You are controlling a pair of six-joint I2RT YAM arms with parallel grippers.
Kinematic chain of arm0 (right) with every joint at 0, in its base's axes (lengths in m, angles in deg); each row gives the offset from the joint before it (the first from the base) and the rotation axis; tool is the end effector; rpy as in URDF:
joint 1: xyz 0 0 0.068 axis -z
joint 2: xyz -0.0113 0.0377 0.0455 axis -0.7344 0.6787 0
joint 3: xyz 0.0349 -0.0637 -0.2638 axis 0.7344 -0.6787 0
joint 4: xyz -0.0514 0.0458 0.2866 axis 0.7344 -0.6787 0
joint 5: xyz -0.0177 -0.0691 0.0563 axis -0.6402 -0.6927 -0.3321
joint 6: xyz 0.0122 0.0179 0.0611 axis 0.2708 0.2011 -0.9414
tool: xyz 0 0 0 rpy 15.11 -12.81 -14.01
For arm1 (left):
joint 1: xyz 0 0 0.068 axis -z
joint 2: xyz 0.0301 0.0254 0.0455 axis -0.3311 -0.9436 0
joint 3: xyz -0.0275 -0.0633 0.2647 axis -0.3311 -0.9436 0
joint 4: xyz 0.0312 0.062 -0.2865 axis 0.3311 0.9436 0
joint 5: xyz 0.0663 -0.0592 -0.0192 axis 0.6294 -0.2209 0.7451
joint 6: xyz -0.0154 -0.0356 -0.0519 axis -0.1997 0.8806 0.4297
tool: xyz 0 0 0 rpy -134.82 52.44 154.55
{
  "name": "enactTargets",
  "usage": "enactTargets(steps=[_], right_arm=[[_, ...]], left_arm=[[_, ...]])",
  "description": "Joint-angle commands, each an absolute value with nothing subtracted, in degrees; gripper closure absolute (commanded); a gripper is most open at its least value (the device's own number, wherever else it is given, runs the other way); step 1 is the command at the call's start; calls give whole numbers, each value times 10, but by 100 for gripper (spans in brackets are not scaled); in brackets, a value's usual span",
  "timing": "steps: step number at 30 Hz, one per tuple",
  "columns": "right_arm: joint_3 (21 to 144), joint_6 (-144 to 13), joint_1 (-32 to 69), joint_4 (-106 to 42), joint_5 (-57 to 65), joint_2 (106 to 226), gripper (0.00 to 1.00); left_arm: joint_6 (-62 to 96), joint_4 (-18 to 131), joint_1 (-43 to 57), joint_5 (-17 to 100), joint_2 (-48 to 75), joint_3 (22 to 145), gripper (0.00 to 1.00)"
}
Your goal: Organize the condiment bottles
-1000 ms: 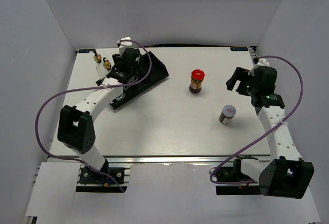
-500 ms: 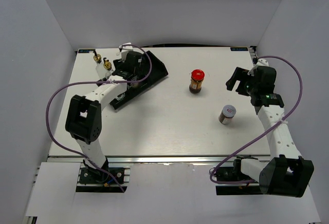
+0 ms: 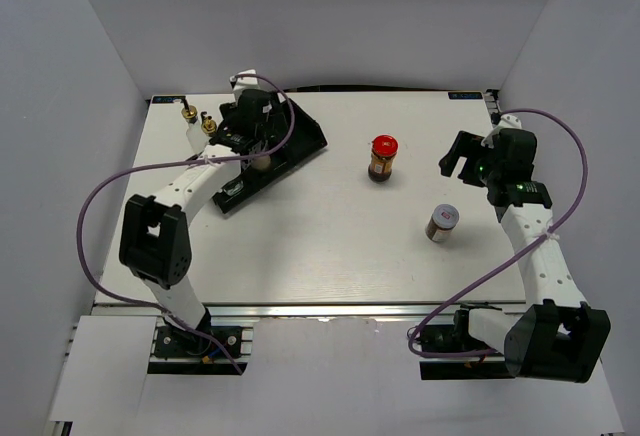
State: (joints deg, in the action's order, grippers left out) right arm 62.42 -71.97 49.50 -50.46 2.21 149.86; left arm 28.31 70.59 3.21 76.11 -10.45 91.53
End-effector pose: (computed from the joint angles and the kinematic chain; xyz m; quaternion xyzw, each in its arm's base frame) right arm 0.3030 -0.0068 0.3080 0.0884 0.8541 0.0911 0.5043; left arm 0.4237 -0.1517 0.2770 -0.1109 0.8491 -0.0002 0.5164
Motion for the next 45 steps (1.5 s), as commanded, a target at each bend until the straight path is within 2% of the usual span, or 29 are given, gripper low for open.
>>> enactTargets(steps=[1, 9, 14, 18, 25, 28, 32, 45], right_arm=[[633, -713, 496, -489, 27, 1482, 11], [633, -713, 496, -488, 47, 1484, 11], [631, -713, 496, -488, 38, 1475, 11], [630, -711, 496, -487, 36, 1471, 11], [628, -704, 496, -485, 32, 1471, 11], [627, -704, 496, -485, 32, 1472, 11], [628, -702, 496, -485, 33, 1472, 11], [626, -701, 496, -482, 31, 1466, 11]], left_arm=[[254, 677, 57, 719, -28, 924, 2], [175, 664, 139, 697, 0, 938, 2], [98, 699, 179, 517, -82, 1003, 2], [41, 723, 209, 434, -155, 1066, 2], [32, 782, 216, 379, -284, 1211, 2], [24, 772, 219, 360, -306, 1221, 2], [26, 739, 221, 373, -323, 1218, 2], [7, 766, 243, 490, -427, 1311, 2]])
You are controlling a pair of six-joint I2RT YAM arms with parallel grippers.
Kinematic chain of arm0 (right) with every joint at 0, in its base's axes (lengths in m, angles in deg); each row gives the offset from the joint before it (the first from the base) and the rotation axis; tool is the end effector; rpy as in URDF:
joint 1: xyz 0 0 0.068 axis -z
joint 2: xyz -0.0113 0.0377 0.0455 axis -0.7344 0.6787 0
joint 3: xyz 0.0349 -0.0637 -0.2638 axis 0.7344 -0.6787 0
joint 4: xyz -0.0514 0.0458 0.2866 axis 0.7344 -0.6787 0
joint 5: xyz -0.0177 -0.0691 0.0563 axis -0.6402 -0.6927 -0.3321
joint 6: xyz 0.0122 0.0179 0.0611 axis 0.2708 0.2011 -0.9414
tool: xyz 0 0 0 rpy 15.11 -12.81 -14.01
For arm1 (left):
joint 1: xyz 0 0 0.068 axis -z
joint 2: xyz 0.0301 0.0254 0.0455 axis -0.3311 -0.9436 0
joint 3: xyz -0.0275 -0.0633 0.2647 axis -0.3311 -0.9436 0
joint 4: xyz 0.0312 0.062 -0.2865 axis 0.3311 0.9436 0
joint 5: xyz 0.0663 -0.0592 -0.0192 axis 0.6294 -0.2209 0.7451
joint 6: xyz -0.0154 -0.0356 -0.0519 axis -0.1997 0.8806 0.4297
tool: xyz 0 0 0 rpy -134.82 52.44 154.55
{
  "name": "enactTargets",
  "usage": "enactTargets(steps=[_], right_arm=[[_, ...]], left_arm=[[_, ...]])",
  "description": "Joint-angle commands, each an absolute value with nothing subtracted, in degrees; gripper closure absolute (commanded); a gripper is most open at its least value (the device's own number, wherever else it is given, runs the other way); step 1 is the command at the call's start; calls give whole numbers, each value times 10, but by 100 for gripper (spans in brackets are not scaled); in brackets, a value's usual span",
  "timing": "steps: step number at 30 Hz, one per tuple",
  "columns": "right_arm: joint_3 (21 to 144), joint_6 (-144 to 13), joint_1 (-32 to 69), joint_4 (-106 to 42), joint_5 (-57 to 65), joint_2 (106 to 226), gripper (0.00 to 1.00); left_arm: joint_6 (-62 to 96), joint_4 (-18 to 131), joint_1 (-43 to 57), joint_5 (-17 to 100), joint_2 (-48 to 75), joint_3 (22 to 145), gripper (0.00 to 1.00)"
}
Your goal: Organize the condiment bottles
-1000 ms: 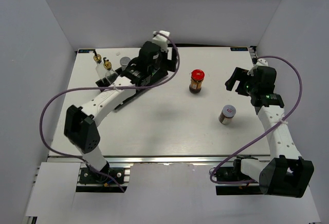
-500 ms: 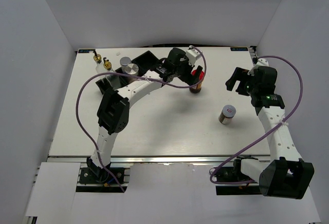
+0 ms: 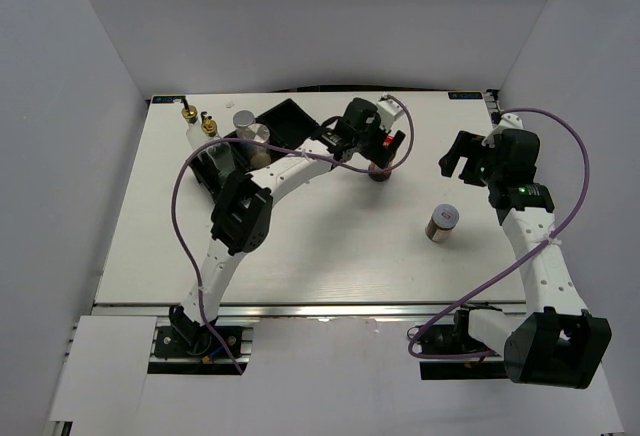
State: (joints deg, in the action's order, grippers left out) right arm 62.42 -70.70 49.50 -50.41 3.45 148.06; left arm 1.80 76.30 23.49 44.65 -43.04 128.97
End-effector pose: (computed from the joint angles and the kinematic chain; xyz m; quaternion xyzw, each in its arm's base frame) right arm 0.2967 -0.0054 0.3169 0.0715 0.8470 0.0954 0.5180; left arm 0.4286 -0.4035 0.2326 0.3677 0.7938 -0.1982 0.4420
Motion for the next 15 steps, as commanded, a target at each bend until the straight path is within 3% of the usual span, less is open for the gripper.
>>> enactTargets(steps=[1, 3, 5, 6, 9, 15], right_arm=[[626, -700, 496, -483, 30, 1465, 10], [627, -699, 496, -483, 30, 1465, 11], [627, -699, 497, -483, 30, 1464, 11], [626, -698, 496, -483, 30, 1464, 11], [626, -699, 496, -483, 29, 1464, 11], [626, -699, 496, -484, 23, 1462, 11]], left_arm=[[5, 761, 243, 493, -427, 1310, 2], [9, 745, 243, 514, -425, 1307, 5], [18, 731, 243, 510, -423, 1311, 16], [23, 725, 243, 508, -420, 1311, 32], [40, 693, 243, 512, -397, 1298, 59], [60, 589, 243, 537, -309, 1177, 84]])
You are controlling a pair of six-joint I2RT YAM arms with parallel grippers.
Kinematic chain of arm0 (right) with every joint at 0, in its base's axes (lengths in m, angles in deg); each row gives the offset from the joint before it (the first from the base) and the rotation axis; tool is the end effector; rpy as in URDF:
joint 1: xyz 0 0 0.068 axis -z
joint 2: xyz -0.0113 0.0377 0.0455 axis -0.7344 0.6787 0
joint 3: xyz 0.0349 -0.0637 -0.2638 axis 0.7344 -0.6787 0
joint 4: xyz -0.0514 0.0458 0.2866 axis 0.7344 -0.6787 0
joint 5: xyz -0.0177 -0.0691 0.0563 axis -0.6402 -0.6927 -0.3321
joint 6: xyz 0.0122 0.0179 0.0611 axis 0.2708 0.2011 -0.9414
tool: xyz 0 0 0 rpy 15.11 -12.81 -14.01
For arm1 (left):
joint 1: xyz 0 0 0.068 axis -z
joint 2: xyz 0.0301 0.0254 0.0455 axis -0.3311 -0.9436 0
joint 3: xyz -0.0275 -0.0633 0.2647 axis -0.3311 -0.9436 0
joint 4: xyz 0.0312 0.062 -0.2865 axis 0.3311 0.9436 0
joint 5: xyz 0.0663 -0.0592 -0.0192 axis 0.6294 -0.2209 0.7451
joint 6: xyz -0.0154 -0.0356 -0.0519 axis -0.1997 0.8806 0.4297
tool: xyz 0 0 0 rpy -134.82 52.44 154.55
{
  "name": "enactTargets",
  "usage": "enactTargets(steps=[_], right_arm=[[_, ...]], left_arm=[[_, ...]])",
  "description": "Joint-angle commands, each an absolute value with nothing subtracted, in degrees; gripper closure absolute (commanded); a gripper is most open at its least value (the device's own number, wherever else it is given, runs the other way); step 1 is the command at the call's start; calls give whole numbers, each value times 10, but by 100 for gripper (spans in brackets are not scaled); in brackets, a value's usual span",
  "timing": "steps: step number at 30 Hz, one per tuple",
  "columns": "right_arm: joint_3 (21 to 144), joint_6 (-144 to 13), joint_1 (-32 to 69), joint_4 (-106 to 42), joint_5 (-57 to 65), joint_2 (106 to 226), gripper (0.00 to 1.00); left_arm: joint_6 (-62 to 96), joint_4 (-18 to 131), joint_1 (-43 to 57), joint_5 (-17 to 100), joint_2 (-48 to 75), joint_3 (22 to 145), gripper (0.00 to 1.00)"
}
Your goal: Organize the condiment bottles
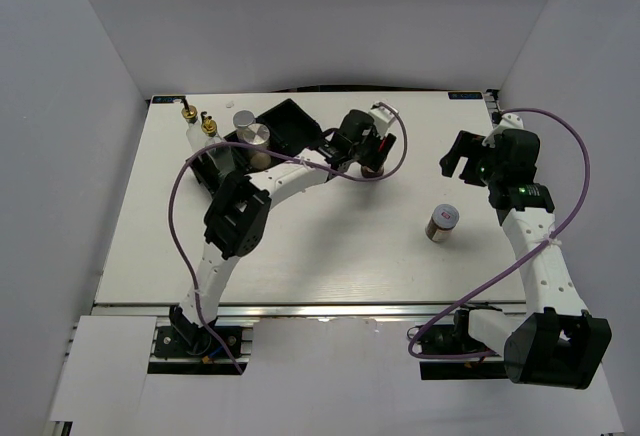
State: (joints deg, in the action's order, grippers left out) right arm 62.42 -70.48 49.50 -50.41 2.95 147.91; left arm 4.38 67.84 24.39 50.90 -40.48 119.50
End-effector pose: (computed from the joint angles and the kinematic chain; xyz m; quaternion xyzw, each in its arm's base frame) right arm 0.2962 -0.0059 0.3176 0.0721 0.8465 0.0908 0.5197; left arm 0.4184 -0.3990 0.2087 0.3294 0.8040 -0.1715 0.4644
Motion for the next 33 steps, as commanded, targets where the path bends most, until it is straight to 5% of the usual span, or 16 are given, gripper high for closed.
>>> enactTargets(steps=[1, 4, 15, 33], right_arm=[[625, -699, 497, -483, 27, 1463, 11], [626, -701, 496, -483, 35, 1465, 11], [629, -694, 496, -450, 93, 1464, 11], [627, -699, 496, -449, 100, 1480, 11]], left_arm=[[70, 588, 243, 571, -293, 1174, 90], [81, 594, 232, 637, -269, 1176, 100], [130, 558, 94, 634, -160, 1102, 100], [112, 568, 30, 658, -264, 1162, 100]])
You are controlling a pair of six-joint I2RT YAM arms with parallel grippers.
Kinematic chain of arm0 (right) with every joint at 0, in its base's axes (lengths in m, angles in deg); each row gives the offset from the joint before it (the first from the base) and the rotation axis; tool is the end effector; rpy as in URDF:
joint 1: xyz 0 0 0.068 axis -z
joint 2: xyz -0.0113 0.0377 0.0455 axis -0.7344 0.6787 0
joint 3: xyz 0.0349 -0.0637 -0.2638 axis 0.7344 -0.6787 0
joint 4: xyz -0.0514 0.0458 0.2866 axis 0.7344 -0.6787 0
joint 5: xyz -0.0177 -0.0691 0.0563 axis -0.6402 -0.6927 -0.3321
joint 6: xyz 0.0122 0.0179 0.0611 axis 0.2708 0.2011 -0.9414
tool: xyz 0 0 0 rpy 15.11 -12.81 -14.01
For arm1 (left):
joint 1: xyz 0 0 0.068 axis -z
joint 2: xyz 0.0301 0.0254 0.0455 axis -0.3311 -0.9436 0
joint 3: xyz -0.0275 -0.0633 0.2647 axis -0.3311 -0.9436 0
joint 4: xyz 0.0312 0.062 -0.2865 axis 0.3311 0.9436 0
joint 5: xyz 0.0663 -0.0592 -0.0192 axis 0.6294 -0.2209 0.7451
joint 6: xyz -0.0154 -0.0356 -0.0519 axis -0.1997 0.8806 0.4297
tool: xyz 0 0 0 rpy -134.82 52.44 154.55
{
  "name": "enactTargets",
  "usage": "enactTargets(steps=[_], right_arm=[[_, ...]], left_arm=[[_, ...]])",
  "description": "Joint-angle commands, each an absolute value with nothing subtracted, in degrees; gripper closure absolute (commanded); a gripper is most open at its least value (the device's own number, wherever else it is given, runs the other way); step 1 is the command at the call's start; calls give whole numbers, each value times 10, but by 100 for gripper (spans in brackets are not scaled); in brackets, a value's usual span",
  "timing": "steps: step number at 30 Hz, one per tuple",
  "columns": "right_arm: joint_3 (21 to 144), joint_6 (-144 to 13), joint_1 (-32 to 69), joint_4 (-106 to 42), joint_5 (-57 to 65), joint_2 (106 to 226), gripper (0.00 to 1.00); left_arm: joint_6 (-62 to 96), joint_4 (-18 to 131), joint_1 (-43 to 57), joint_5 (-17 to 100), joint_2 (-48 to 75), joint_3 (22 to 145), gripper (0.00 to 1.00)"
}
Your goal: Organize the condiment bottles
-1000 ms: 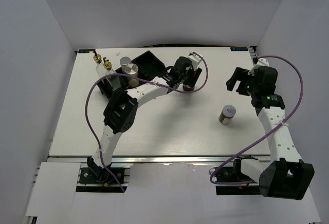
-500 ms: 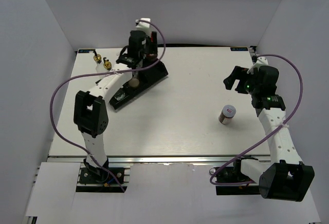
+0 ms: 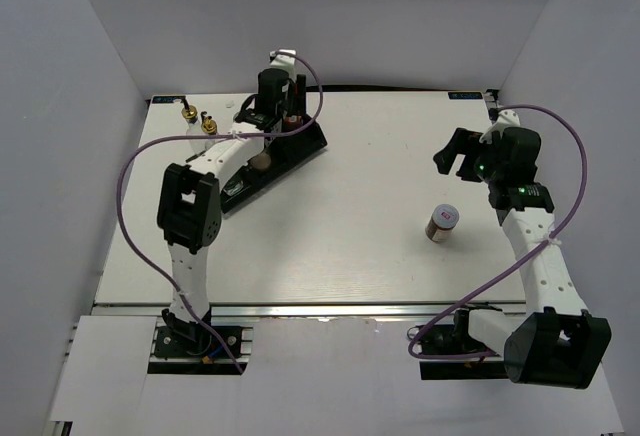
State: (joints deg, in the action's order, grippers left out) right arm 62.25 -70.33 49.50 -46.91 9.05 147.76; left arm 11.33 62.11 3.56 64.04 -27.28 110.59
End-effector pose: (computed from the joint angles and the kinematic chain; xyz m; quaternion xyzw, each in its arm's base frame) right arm 0.2982 -0.0006 0.3244 0.0381 0.8303 0.1351 0.5394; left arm 0.5001 -0.1978 0.2831 0.0538 0.8173 -0.0405 0.5723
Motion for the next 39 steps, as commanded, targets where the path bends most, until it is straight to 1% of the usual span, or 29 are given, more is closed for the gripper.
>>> enactTargets(steps=[1, 7, 9, 11, 12, 14, 16, 17, 18, 20, 21, 22, 26, 32, 37, 39], right_arm=[[627, -699, 496, -448, 99, 1482, 11], [626, -701, 496, -450, 93, 1486, 11], [622, -724, 496, -458, 73, 1485, 11], [606, -736, 496, -455, 73, 1467, 11], [590, -744, 496, -455, 69, 1454, 10], [582, -743, 493, -482, 59, 1445, 11], [589, -740, 475, -518, 8, 1440, 10], [593, -740, 449, -550, -14, 1439, 11], [596, -741, 438, -565, -56, 1435, 10], [599, -750, 418, -583, -87, 1430, 11], [599, -755, 403, -599, -113, 1427, 11], [600, -759, 399, -608, -120, 1425, 11], [604, -779, 388, -649, -136, 1422, 10], [612, -798, 386, -720, -160, 1405, 11], [602, -808, 386, -747, -173, 1405, 11], [597, -808, 385, -753, -165, 1412, 11]], left_arm=[[111, 571, 30, 668, -278, 1168, 100], [112, 544, 26, 694, -304, 1167, 100], [113, 526, 26, 704, -317, 1164, 92], [114, 522, 26, 719, -334, 1171, 87], [118, 520, 25, 737, -339, 1176, 80], [122, 515, 25, 755, -347, 1176, 77], [127, 514, 25, 758, -352, 1170, 68], [127, 513, 25, 757, -351, 1164, 62], [128, 506, 25, 754, -345, 1157, 49], [128, 498, 25, 756, -337, 1134, 32], [128, 495, 25, 758, -332, 1129, 26], [128, 492, 25, 763, -324, 1124, 16], [127, 494, 25, 770, -314, 1115, 2], [119, 521, 24, 774, -308, 1129, 2], [123, 544, 25, 738, -285, 1155, 2], [129, 556, 25, 706, -271, 1169, 2]])
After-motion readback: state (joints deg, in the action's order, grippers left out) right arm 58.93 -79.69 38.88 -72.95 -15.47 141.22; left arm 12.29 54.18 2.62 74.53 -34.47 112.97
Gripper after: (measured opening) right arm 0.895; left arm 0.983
